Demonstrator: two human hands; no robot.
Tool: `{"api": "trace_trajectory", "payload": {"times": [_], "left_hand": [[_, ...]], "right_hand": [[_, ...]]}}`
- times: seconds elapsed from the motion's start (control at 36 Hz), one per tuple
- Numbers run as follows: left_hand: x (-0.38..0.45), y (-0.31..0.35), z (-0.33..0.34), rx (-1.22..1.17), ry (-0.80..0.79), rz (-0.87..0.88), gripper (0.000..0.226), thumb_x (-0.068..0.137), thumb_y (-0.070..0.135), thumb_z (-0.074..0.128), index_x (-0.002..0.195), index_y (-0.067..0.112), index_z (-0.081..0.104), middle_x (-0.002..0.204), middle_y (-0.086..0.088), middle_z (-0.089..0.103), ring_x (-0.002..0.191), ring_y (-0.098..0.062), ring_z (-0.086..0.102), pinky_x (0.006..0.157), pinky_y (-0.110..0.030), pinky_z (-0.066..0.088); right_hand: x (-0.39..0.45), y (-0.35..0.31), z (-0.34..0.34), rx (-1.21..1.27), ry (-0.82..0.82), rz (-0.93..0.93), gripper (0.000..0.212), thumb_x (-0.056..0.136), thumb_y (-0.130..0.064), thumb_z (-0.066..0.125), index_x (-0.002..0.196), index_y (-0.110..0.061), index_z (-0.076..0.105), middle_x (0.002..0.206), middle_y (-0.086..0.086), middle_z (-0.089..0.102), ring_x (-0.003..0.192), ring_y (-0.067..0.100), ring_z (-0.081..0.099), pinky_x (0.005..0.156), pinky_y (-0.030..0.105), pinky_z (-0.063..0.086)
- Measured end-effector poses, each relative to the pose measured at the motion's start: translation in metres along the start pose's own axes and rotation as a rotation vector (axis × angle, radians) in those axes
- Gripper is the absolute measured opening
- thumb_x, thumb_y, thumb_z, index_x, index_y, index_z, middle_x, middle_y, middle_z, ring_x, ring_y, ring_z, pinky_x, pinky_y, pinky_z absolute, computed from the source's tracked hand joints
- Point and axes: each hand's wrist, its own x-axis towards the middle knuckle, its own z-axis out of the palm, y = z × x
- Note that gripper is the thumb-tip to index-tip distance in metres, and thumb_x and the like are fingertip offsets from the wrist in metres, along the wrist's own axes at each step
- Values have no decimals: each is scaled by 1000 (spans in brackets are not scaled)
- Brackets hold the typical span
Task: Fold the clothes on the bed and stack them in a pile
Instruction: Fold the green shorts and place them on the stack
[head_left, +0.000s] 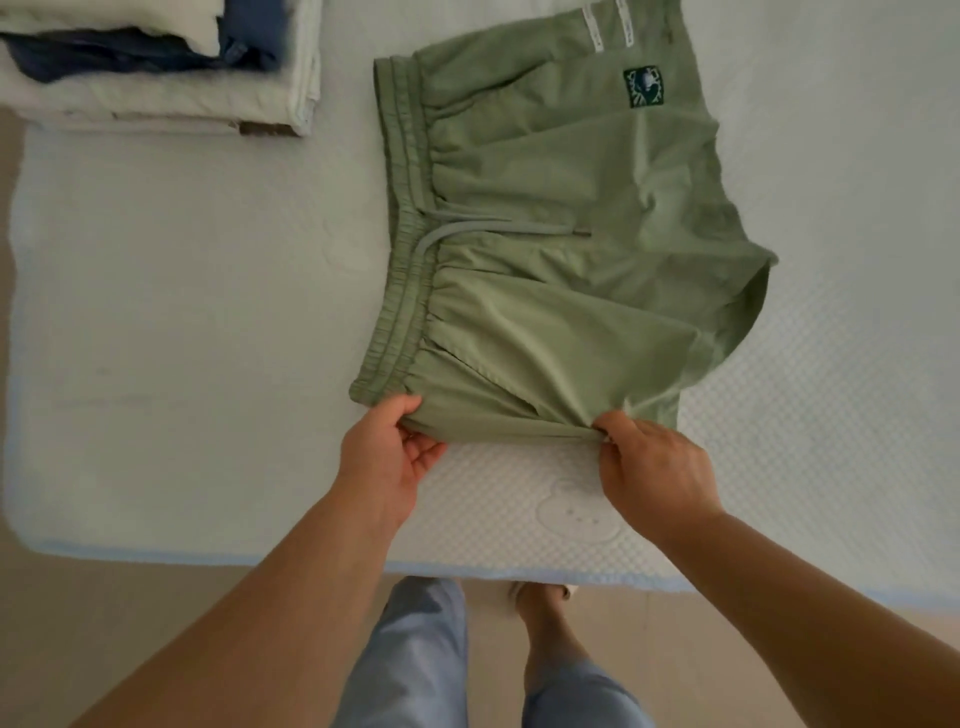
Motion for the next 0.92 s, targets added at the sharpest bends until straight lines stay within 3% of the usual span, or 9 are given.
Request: {"api": "trace_trajectory", "payload": {"times": [0.14, 0.31, 0.44, 0.64, 0.78, 0.86, 0.92], "left_hand": [[-6, 20, 10, -16, -81, -63, 15, 87, 12, 53, 98, 15, 63, 75, -2, 73, 66, -13, 70, 58, -27, 53], [-3, 43, 28, -39, -176, -99, 14, 85, 17, 56, 95, 15, 66, 77, -2, 72, 66, -13, 69, 60, -27, 51], [4, 71, 59, -31, -256, -53, 25, 66, 26, 68, 88, 14, 69, 77, -4, 72, 66, -13, 69, 56, -24, 54], [29, 132, 136, -32, -266, 13, 14, 85, 27, 62, 90, 15, 66, 75, -3, 73, 70, -16, 72, 66, -29, 50], [71, 171, 183, -81, -210, 41, 12, 89, 27, 58, 87, 16, 62, 70, -1, 72, 67, -15, 71, 63, -30, 48], [100, 186, 202, -18, -181, 96, 15, 93, 31, 52, 91, 18, 58, 81, -2, 70, 74, -15, 67, 64, -30, 46], [114, 191, 211, 54, -199, 121, 23, 94, 38, 49, 99, 17, 55, 92, -2, 64, 82, -15, 62, 71, -31, 45]], "right_hand": [[7, -5, -26, 65, -15, 29, 19, 88, -12, 53, 102, -14, 65, 92, 1, 66, 80, 26, 62, 63, 29, 43], [29, -8, -51, 134, 117, 64, 12, 85, -4, 60, 94, -10, 65, 83, -2, 60, 67, 22, 56, 57, 24, 33], [68, 0, -80, 173, 208, 83, 16, 90, -12, 53, 103, -15, 61, 86, -9, 55, 69, 13, 47, 63, 27, 36], [176, 14, -158, 62, 248, -53, 21, 94, -19, 45, 111, -19, 57, 91, 1, 57, 79, 25, 51, 70, 30, 33], [275, 13, -192, 0, 223, -93, 23, 93, -20, 46, 112, -22, 58, 93, 6, 58, 81, 24, 47, 70, 29, 33], [328, 10, -190, -12, 183, -78, 23, 92, -22, 46, 112, -23, 58, 105, 7, 59, 84, 22, 45, 71, 29, 34], [354, 10, -181, -7, 142, -42, 31, 91, -27, 49, 121, -22, 53, 117, 6, 58, 95, 24, 49, 80, 32, 40]]}}
